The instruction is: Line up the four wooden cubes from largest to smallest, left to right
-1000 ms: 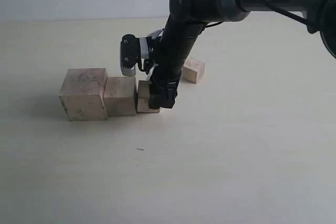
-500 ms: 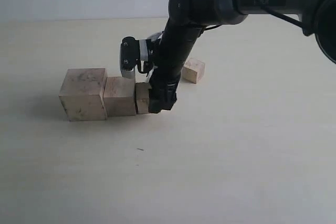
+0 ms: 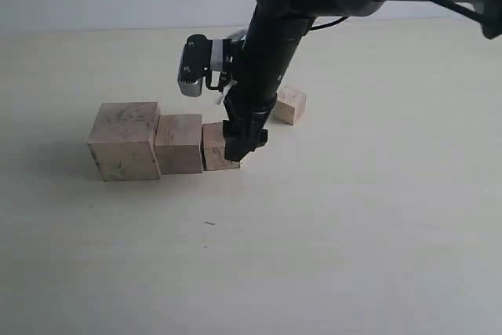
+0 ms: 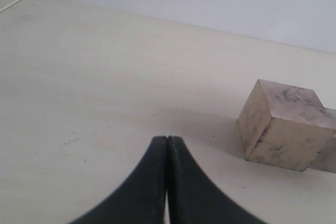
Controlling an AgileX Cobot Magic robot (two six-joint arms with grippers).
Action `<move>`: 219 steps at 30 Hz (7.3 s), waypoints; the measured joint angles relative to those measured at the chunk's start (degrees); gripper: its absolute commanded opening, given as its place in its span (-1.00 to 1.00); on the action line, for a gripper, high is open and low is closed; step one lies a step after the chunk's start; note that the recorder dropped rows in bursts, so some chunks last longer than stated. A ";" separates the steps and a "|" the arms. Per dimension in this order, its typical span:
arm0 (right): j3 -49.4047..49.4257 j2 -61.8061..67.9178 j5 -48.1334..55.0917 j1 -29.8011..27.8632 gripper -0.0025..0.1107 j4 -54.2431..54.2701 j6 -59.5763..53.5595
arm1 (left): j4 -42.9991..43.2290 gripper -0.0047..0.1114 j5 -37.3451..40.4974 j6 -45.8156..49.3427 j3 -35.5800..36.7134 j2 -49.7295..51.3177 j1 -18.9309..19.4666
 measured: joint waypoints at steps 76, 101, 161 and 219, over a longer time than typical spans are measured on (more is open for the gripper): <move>0.00 -0.22 -8.14 -11.63 0.26 -7.66 35.31 | 0.00 -0.92 0.00 0.00 0.00 0.00 0.00; 0.00 4.37 -6.83 -11.63 -0.96 -7.45 30.67 | 0.00 -0.92 0.00 0.00 0.00 0.00 0.00; -0.13 4.27 3.15 -6.50 -0.96 -0.21 -12.20 | 0.00 -0.92 0.00 0.10 0.00 0.00 0.00; -0.35 3.38 3.49 -6.50 0.10 5.33 -9.47 | 0.00 -0.92 0.00 0.10 0.00 0.00 0.00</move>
